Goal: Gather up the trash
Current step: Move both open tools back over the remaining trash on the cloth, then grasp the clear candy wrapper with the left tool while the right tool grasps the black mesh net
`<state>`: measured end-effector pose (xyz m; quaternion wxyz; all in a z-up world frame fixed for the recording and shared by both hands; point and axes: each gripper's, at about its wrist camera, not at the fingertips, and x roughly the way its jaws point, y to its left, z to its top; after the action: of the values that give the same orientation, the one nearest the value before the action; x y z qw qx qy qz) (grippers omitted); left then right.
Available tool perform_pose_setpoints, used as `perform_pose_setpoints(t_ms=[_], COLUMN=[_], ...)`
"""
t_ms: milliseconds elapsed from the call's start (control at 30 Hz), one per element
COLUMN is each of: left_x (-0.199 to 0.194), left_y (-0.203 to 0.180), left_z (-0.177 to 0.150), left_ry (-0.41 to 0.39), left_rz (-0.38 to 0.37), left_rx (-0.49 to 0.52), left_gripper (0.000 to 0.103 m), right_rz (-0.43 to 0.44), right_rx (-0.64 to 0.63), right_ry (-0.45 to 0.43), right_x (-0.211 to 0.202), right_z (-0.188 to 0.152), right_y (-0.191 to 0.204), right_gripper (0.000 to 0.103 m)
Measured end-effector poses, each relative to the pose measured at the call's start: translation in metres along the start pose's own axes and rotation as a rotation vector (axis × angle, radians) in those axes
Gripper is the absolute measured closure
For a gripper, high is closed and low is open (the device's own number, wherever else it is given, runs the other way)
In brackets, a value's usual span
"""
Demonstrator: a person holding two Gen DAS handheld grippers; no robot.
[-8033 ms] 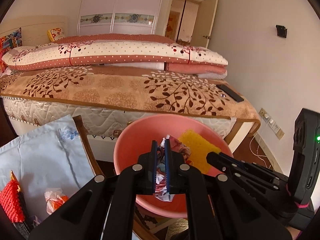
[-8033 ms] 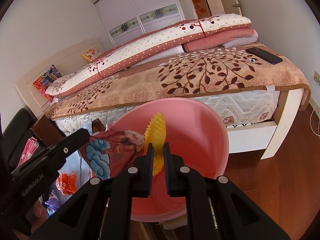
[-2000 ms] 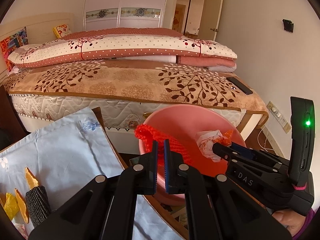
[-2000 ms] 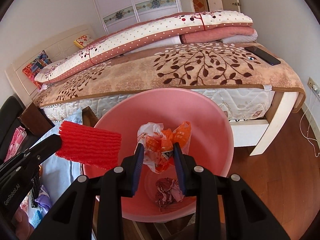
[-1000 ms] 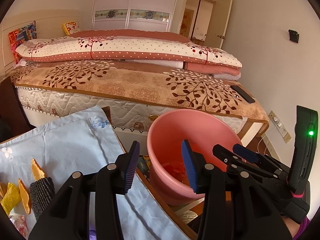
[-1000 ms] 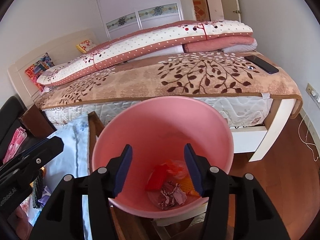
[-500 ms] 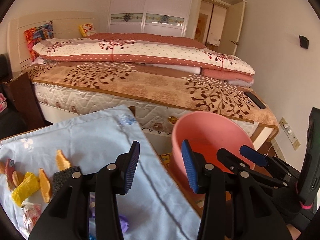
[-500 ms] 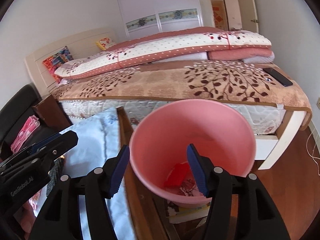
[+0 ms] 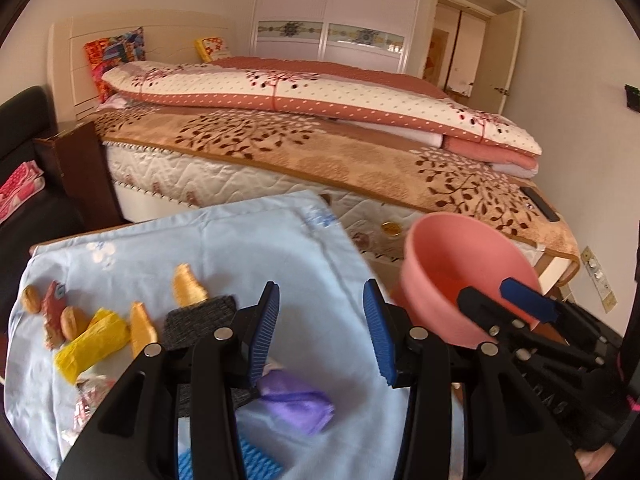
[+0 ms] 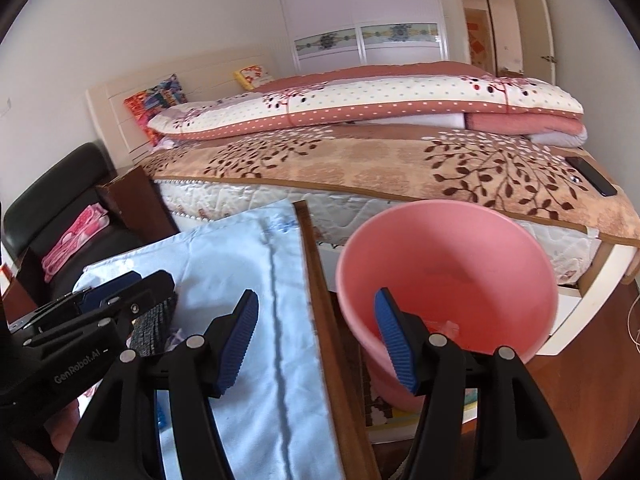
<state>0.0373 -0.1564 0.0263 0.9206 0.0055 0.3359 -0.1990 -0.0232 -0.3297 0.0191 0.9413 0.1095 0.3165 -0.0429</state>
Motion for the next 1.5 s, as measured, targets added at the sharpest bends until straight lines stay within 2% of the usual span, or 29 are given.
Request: perform_pose_setpoints(t_ms=[567, 900, 1033, 1200, 1300, 1500], left_x=[-0.044, -0.069, -0.066, -0.057, -0.053, -0.052], left_y=[0.088, 0.146, 0.163, 0.169, 0.168, 0.177], left_z=[-0.037, -0.084, -0.095, -0.098, -0.099, -0.103], left_ry=[0.005, 0.095, 0.132, 0.154, 0.162, 0.17], left_rz=[0.172, 0.246, 0.248, 0.25, 0.261, 0.265], left_rx=[-0.016, -0.154, -0.224, -0.23, -0.219, -0.249], left_gripper=[0.059, 0.059, 0.059, 0.059, 0.051, 0.047], right_rz=[0.138, 0.202, 0.213, 0.221, 0.224, 0.242], right_rx=[-0.051, -0.081, -0.091, -0.109, -0.121, -0.154], right_ry=[0.053, 0.099, 0.108, 0.119, 0.127, 0.14], right_x=[0.013, 0.025, 0.027, 0.029, 0.032, 0.038], right_z=[-0.013, -0.022, -0.024, -0.026, -0.028, -0.029], right_y=[0.035, 0.049, 0.053, 0.059, 0.061, 0.072], right_gripper=[0.043, 0.043, 0.043, 0.043, 0.043, 0.043])
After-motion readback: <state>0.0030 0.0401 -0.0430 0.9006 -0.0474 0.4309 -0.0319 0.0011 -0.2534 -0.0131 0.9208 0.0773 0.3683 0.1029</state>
